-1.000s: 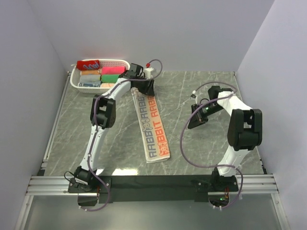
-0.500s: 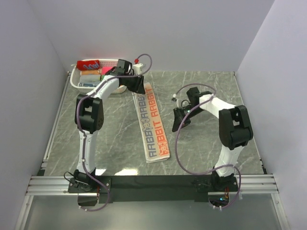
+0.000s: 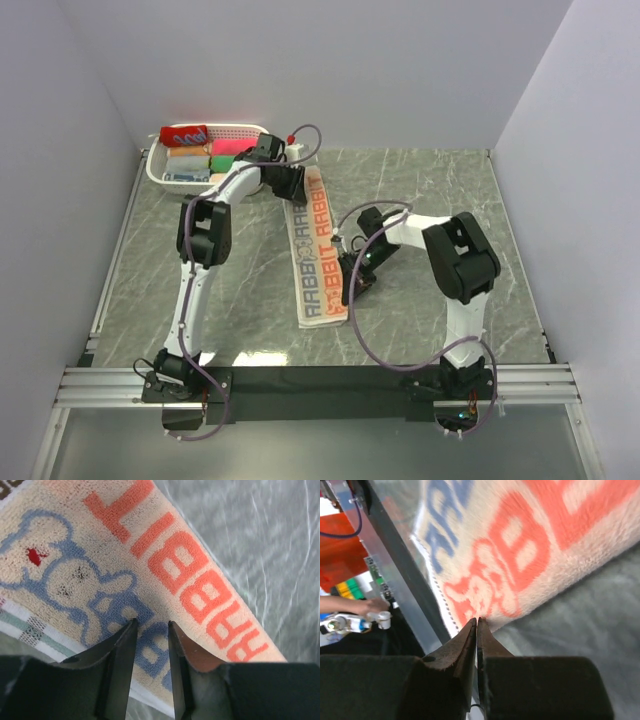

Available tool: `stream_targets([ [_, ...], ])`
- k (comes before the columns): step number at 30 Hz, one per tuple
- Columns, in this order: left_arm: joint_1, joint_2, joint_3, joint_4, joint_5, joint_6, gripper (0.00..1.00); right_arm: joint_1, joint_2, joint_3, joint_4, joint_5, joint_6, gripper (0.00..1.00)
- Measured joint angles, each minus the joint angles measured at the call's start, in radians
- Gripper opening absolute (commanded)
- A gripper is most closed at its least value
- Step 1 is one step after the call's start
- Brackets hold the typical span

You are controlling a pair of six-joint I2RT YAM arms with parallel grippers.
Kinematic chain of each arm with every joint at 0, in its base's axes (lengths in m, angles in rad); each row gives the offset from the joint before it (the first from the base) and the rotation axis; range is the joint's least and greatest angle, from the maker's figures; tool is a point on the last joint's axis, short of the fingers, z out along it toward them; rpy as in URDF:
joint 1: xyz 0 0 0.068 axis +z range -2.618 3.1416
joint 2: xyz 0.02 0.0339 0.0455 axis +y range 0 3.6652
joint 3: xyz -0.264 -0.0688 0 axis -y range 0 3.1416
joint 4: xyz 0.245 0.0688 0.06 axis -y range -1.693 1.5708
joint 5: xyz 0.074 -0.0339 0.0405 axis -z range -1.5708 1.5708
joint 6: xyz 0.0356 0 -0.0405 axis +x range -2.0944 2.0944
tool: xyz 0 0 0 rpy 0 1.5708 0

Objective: Roll the towels
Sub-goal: Fold the towel

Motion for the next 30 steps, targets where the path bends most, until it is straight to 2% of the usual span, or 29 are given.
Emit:
stream_targets([
  [3, 0.003, 0.048, 0.074, 0.017, 0.004, -0.027, 0.43, 0.009, 0.057, 0.000, 0.013, 0.001, 0.021, 0.11],
  [7, 0.007, 0.063, 0.092, 0.056, 0.045, -0.058, 0.52, 0.014, 0.106, 0.025, 0.011, -0.018, 0.052, 0.11],
  [9, 0.011, 0.057, 0.070, 0.096, 0.076, -0.067, 0.55, 0.020, 0.109, 0.036, 0.015, -0.014, 0.060, 0.12],
  [12, 0.020, -0.009, -0.055, 0.166, 0.143, -0.084, 0.57, 0.024, 0.103, 0.037, 0.019, -0.004, 0.069, 0.15],
  [17, 0.047, -0.275, -0.327, 0.210, 0.246, -0.086, 0.57, 0.026, 0.005, -0.006, 0.033, 0.022, 0.068, 0.19],
  [23, 0.104, -0.818, -0.684, 0.336, 0.288, -0.029, 0.58, 0.052, -0.209, -0.020, 0.091, 0.019, 0.085, 0.18],
  [26, 0.116, -1.017, -0.802, 0.352, 0.299, 0.040, 0.58, 0.087, -0.192, -0.016, 0.110, 0.008, 0.082, 0.18],
  [30, 0.101, -1.133, -0.955, 0.306, 0.298, 0.149, 0.58, 0.110, -0.086, -0.031, 0.119, 0.009, 0.082, 0.18],
])
